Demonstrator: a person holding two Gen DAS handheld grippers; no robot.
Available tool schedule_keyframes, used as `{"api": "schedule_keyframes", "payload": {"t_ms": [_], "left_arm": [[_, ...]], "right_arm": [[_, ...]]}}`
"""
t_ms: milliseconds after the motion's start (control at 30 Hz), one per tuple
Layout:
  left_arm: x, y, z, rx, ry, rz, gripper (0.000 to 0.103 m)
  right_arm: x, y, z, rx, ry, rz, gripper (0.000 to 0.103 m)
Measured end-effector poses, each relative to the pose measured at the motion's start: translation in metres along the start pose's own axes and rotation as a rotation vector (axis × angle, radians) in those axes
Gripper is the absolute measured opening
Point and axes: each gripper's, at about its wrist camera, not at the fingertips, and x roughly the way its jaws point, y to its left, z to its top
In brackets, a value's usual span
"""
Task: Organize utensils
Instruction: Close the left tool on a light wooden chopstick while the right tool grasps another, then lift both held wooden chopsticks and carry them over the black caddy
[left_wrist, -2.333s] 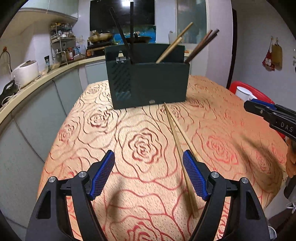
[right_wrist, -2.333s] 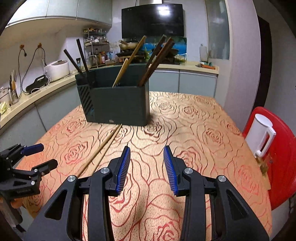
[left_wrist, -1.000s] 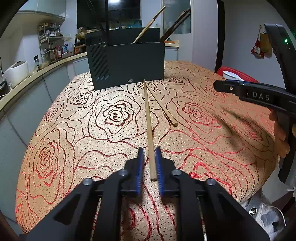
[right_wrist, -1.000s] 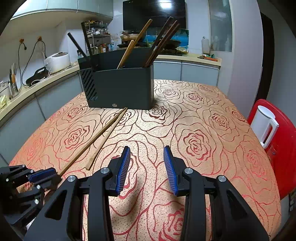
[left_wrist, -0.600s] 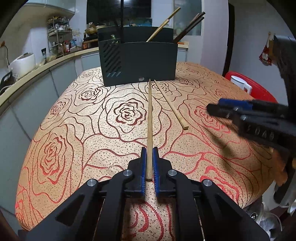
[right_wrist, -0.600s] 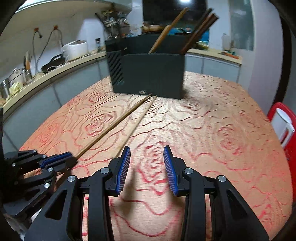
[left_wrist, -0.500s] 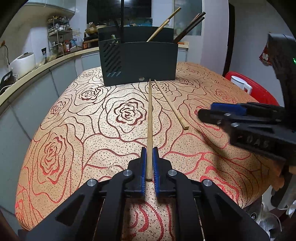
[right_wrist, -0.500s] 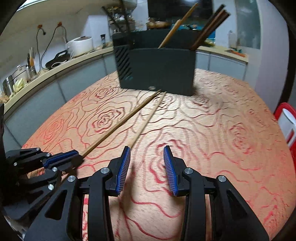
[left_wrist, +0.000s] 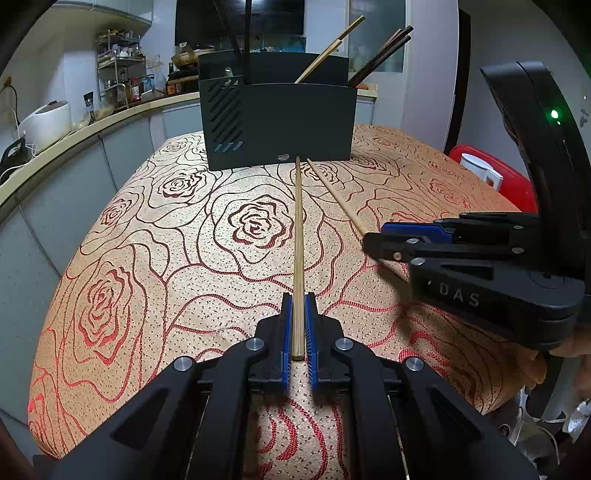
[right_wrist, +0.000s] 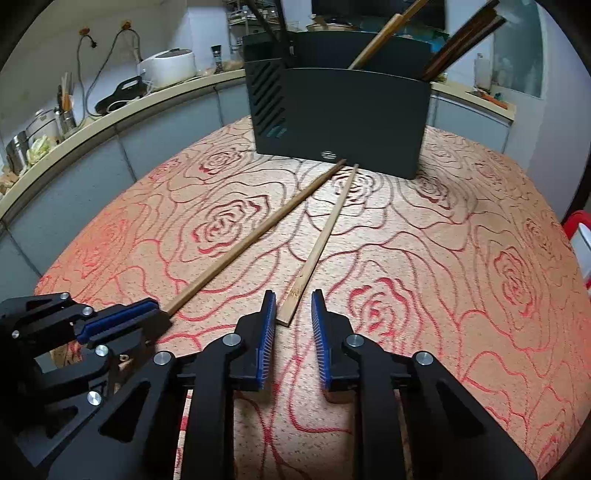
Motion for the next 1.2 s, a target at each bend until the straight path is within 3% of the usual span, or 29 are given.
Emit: {"api": "schedule_keyframes", "payload": {"t_ms": [100, 467, 533, 867, 1067, 1200], "left_arm": [[0.0, 0.0, -0.001, -0.002, -0.002, 0.002, 0.007], [-0.001, -0.003, -0.002, 0.0, -0.017, 0.015, 0.007], [-0.001, -0.004, -0.003, 0.005, -0.02, 0.019, 0.007], [-0.001, 0.0, 0.001, -0.004, 0.004, 0.002, 0.007], [-0.012, 0.0, 0.006, 0.02, -0.012, 0.003, 0.006], [-0.029, 0.002, 0.017, 0.032, -0.051, 0.005, 0.006]], "right_arm": [[-0.004, -0.006, -0.004, 0.022, -0.007, -0.052, 0.017], [-0.001, -0.001, -0.002, 0.003, -0.008, -0.052, 0.017], [-0.001, 0.001, -0.002, -0.004, -0.01, -0.057, 0.012], [-0.003, -0.009, -0.003, 0.051, -0.009, -0.046, 0.008], [-0.021, -0.019, -0.01, 0.081, -0.025, -0.044, 0.008], [-0.049, -0.026, -0.009, 0.099, -0.081, -0.044, 0.008]]}}
